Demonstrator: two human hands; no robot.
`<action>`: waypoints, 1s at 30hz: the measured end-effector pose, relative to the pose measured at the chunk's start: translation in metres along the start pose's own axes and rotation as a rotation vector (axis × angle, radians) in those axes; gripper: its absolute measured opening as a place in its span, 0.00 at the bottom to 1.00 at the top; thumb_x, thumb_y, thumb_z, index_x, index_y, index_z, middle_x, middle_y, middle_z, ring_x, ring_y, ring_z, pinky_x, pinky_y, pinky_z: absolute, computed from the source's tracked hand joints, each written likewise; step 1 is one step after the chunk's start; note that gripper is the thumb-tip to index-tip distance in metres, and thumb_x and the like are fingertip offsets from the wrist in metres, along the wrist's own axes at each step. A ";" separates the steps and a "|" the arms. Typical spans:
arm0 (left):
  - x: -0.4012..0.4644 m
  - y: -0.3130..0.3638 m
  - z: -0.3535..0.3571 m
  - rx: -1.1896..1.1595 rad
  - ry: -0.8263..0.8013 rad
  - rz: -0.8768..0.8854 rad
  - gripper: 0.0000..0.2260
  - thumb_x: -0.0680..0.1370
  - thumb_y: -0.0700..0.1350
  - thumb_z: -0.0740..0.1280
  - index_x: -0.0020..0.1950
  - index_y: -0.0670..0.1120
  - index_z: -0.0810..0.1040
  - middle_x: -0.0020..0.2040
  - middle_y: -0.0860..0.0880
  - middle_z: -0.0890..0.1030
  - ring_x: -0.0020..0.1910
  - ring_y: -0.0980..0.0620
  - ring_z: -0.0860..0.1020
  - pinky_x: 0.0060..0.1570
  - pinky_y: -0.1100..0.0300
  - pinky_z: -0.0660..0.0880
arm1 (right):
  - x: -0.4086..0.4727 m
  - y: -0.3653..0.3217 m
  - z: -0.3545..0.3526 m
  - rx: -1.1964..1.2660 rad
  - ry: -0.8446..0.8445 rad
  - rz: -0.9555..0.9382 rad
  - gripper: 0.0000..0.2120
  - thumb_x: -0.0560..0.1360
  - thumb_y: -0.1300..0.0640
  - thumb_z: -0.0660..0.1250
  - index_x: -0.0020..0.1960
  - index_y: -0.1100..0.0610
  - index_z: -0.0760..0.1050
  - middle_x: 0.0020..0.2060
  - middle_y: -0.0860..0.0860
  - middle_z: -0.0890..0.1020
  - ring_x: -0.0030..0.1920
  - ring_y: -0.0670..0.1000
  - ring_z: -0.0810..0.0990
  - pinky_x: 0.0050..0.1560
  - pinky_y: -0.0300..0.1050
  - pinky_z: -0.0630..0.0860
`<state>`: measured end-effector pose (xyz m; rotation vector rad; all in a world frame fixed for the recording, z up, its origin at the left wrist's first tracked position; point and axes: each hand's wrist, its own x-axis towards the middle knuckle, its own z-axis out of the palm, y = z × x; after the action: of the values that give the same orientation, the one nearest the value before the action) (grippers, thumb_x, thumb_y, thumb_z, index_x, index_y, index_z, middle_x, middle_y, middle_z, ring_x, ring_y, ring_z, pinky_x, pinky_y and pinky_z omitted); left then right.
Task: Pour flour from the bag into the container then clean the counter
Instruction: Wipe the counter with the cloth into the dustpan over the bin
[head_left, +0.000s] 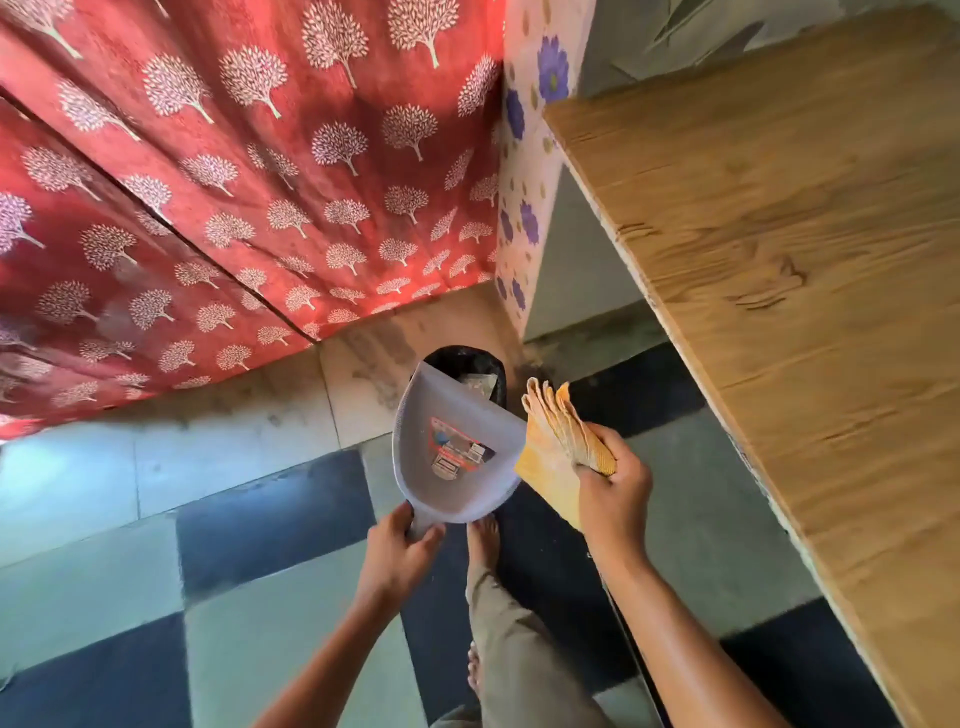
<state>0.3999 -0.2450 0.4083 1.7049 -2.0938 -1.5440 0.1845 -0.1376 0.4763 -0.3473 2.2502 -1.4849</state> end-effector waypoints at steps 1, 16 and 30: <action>0.023 -0.004 -0.001 -0.004 0.006 -0.018 0.05 0.75 0.42 0.71 0.43 0.51 0.78 0.37 0.52 0.82 0.32 0.55 0.76 0.32 0.60 0.75 | 0.017 0.007 0.018 -0.007 0.000 0.021 0.24 0.71 0.75 0.64 0.53 0.47 0.83 0.44 0.36 0.84 0.50 0.40 0.82 0.52 0.42 0.81; 0.321 -0.078 0.066 0.696 0.021 0.084 0.11 0.81 0.42 0.60 0.64 0.44 0.69 0.49 0.40 0.81 0.43 0.36 0.81 0.36 0.47 0.78 | 0.197 0.154 0.201 -0.122 -0.077 0.083 0.23 0.70 0.77 0.63 0.54 0.54 0.83 0.45 0.42 0.85 0.48 0.39 0.82 0.48 0.29 0.77; 0.375 -0.101 0.060 0.672 -0.020 0.061 0.08 0.81 0.45 0.60 0.57 0.44 0.75 0.46 0.39 0.83 0.41 0.34 0.81 0.36 0.49 0.77 | 0.216 0.175 0.215 -0.244 -0.111 0.227 0.25 0.72 0.76 0.65 0.57 0.50 0.83 0.47 0.33 0.82 0.51 0.32 0.79 0.49 0.26 0.75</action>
<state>0.2899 -0.4788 0.1125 1.7408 -2.8548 -0.8805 0.1004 -0.3345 0.1976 -0.2296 2.2977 -1.0556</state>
